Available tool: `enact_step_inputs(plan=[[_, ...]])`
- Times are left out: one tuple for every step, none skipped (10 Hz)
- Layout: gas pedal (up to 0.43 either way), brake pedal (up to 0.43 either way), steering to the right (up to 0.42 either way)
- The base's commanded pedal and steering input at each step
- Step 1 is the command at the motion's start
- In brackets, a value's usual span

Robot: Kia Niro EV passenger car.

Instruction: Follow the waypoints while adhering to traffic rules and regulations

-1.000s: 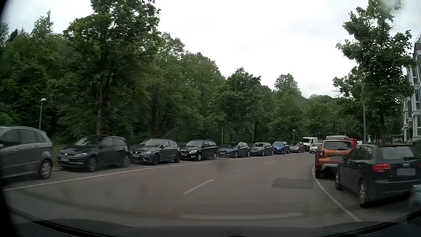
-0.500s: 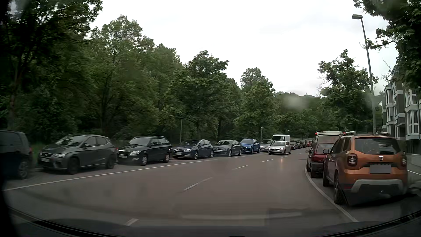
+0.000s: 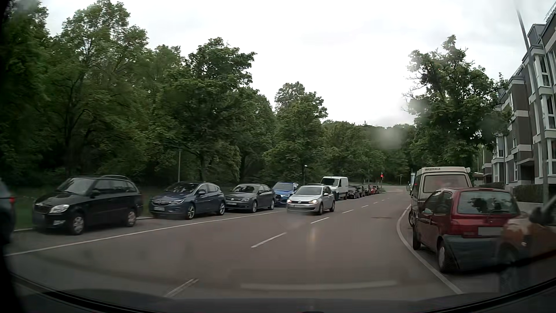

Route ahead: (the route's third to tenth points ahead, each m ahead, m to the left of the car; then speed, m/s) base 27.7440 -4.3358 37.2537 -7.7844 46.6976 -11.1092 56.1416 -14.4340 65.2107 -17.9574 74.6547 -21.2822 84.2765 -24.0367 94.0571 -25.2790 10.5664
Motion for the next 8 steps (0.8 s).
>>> enact_step_inputs(plan=[[0.098,0.000,0.120],[0.118,0.000,0.119],[0.118,0.000,0.118],[0.118,0.000,0.115],[0.118,0.000,0.108],[0.130,0.000,0.100],[0.130,0.000,0.092],[0.130,0.000,0.083]])
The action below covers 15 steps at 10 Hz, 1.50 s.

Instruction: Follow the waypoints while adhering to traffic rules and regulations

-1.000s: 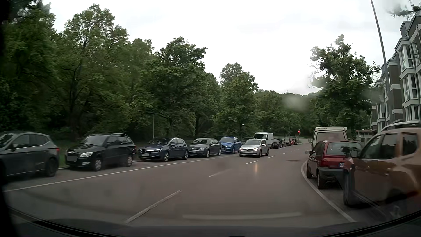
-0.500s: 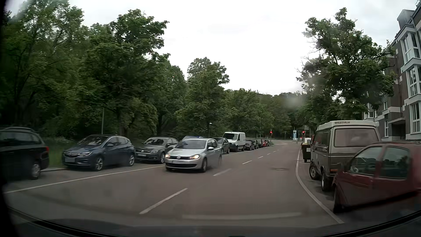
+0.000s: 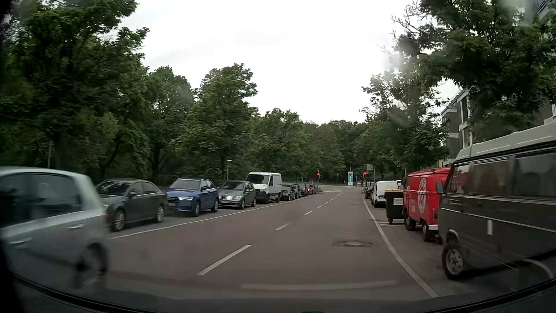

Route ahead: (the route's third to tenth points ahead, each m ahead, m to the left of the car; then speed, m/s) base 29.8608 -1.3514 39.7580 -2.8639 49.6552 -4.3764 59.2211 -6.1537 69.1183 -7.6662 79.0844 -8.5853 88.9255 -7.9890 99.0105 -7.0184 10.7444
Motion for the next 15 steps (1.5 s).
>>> enact_step_inputs(plan=[[0.130,0.000,0.077],[0.130,0.000,0.073],[0.130,0.000,0.061],[0.130,0.000,0.053],[0.130,0.000,0.049],[0.118,0.000,0.048],[0.118,0.000,0.050],[0.098,0.000,0.050],[0.087,0.000,0.049],[0.087,0.000,0.049],[0.087,0.000,0.047],[0.079,0.000,0.044],[0.067,0.000,0.039],[0.039,0.000,0.031],[0.020,0.000,0.023]])
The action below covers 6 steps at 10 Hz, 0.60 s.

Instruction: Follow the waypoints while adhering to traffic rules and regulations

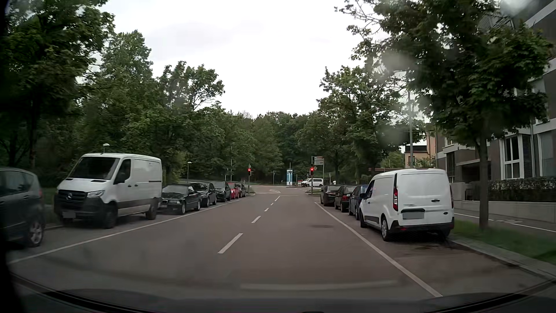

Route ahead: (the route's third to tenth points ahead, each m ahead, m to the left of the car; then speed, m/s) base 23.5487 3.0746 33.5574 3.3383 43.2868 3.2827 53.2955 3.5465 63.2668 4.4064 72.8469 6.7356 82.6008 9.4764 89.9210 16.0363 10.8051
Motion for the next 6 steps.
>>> enact_step_inputs(plan=[[0.000,0.000,0.017],[0.000,0.000,0.014],[0.000,0.000,0.007],[0.000,0.000,0.005],[0.000,0.000,0.004],[0.000,0.000,0.004]])
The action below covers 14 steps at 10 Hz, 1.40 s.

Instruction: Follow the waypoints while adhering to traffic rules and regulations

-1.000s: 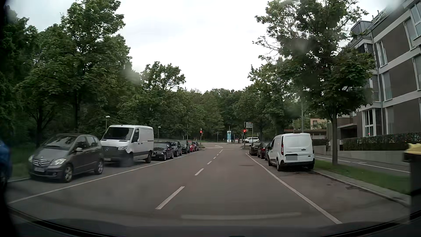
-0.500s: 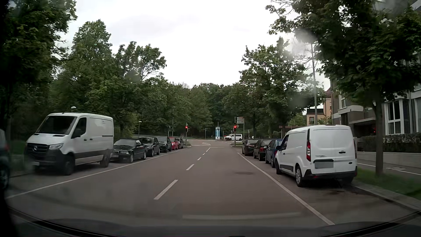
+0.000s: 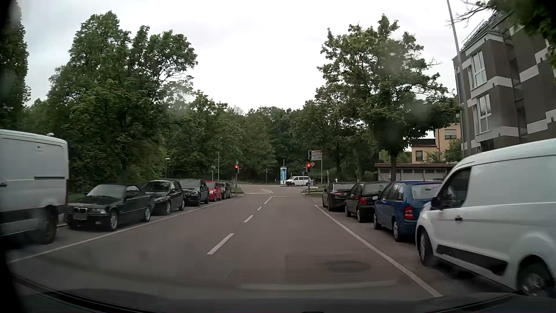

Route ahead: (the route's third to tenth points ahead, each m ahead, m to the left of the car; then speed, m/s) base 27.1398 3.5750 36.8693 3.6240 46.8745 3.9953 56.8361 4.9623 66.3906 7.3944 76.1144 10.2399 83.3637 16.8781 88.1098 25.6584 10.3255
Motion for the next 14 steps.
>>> enact_step_inputs(plan=[[0.000,0.000,0.003],[0.000,0.000,0.002],[0.000,0.000,0.002],[0.000,0.000,0.002],[0.000,0.000,0.000],[0.000,0.000,-0.001],[0.000,0.000,-0.004],[0.000,0.000,-0.004],[0.000,0.000,-0.002],[0.000,0.037,0.004],[0.000,0.110,0.006],[0.000,0.152,0.004],[0.000,0.189,0.003],[0.000,0.201,0.003]])
